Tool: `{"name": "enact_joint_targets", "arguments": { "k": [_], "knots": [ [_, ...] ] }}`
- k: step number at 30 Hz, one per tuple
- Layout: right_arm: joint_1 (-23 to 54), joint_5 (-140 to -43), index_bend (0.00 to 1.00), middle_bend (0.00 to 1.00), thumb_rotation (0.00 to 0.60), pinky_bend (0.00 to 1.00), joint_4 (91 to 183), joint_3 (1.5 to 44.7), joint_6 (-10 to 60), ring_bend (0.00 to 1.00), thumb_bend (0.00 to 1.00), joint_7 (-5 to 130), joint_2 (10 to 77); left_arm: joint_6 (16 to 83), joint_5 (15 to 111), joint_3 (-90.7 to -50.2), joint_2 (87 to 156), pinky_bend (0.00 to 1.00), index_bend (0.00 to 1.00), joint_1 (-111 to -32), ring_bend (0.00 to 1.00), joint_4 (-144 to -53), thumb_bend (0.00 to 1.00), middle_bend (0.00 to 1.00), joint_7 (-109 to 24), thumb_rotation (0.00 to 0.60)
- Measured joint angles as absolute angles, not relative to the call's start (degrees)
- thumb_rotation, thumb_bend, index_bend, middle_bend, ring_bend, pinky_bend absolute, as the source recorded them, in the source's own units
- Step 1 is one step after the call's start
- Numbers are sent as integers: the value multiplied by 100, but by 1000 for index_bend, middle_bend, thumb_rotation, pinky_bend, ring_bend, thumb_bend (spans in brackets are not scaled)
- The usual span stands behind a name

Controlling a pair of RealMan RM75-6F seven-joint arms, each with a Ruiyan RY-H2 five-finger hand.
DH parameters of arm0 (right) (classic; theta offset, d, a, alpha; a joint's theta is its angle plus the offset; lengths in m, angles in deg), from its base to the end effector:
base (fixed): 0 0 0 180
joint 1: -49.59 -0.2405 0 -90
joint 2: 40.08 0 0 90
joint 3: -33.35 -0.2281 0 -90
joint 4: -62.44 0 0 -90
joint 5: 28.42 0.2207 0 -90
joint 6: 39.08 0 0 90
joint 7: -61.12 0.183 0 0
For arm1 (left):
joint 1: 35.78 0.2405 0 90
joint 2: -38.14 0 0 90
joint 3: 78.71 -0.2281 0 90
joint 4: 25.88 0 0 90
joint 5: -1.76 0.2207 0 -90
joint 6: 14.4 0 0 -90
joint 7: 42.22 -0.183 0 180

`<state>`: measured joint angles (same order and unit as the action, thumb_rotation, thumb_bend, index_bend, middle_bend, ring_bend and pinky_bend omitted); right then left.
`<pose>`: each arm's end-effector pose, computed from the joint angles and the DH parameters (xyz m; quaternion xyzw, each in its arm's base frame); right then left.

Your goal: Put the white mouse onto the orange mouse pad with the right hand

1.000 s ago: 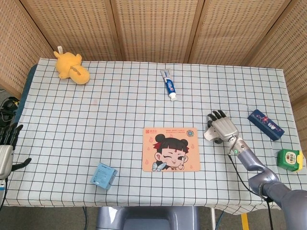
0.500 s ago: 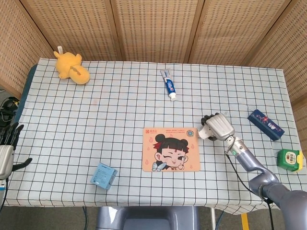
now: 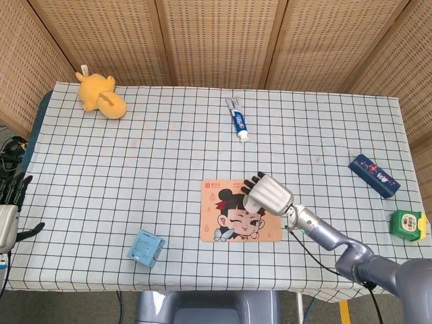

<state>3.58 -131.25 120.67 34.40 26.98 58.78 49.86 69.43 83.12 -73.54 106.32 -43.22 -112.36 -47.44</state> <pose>-0.1308 -0.3631 -0.0324 0.8541 -0.0679 0.3824 0.3460 -0.3042 0.2420 0.1357 -0.5922 -0.3530 -0.3591 0.6291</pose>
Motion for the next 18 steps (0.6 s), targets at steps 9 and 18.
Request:
{"name": "enact_joint_targets", "arguments": {
  "k": [9,18],
  "knots": [
    [155,-13512,772,590,600,542,12198,3683,2690,525,290,5545,5266,6877,8264,-7358,10647,0,0,-4337,0,-11228,0,0,-4781,600],
    [123,-13553,771,586,600,532,11952,3746,2715,526,291,5631,5606,6787,8170,-7357,10648,0,0,-4351,0,-11225,0,0,-4825,600]
  ]
}}
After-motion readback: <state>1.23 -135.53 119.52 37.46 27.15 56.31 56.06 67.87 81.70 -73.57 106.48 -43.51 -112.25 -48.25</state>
